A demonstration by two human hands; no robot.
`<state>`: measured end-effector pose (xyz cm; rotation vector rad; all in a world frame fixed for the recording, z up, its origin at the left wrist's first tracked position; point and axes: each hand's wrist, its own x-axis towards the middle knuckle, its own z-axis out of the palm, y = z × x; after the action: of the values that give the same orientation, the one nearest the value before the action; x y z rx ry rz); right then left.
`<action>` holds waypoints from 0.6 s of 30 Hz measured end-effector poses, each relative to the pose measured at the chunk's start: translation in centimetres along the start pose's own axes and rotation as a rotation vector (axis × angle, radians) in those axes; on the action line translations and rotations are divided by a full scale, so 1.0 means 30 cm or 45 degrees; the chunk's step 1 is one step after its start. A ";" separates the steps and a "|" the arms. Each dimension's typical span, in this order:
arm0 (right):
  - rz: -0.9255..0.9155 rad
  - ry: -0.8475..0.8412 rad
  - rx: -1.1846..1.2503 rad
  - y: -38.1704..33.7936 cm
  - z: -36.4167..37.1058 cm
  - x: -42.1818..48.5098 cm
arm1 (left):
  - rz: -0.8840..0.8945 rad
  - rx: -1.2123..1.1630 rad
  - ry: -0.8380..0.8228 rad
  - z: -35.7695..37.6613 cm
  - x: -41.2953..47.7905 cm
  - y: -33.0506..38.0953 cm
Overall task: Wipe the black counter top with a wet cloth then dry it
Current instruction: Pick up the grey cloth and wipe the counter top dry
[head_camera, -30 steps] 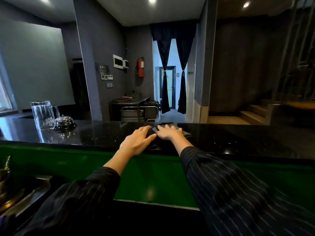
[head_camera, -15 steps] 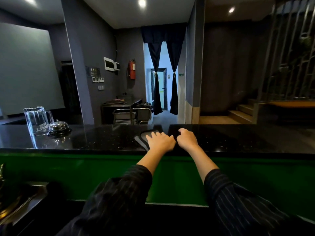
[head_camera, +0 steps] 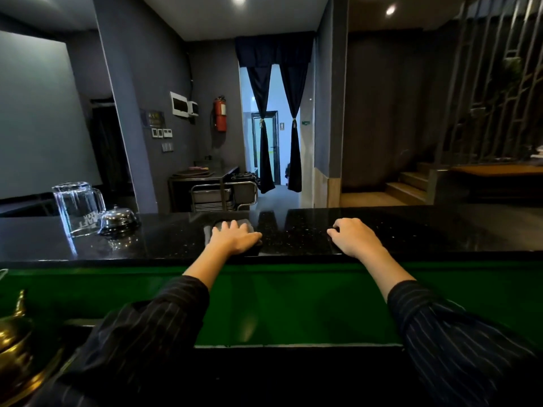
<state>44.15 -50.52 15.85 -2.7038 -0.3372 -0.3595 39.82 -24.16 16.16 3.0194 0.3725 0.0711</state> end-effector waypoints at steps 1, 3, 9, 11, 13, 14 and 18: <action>0.039 0.001 -0.026 -0.008 -0.001 -0.007 | 0.073 0.007 0.002 0.005 -0.028 0.019; 0.119 0.007 -0.119 -0.052 0.000 -0.025 | 0.234 0.034 0.042 0.029 -0.094 0.054; -0.164 0.033 0.156 -0.395 0.110 -0.079 | 0.416 0.095 0.193 0.047 -0.166 -0.037; -0.217 -0.014 0.079 -0.445 0.156 -0.092 | 0.406 0.196 0.156 0.027 -0.110 -0.144; -0.210 -0.016 -0.041 -0.439 0.183 -0.096 | 0.332 0.202 0.071 0.011 -0.035 -0.264; -0.209 -0.024 -0.084 -0.432 0.191 -0.094 | 0.301 0.205 0.029 0.006 0.010 -0.320; -0.205 -0.072 -0.168 -0.437 0.209 -0.072 | 0.180 0.233 -0.067 -0.015 0.178 -0.420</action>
<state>39.69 -36.62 14.17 -2.8280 -0.5684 -0.3627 41.94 -10.65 15.48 3.2169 0.1685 -0.0335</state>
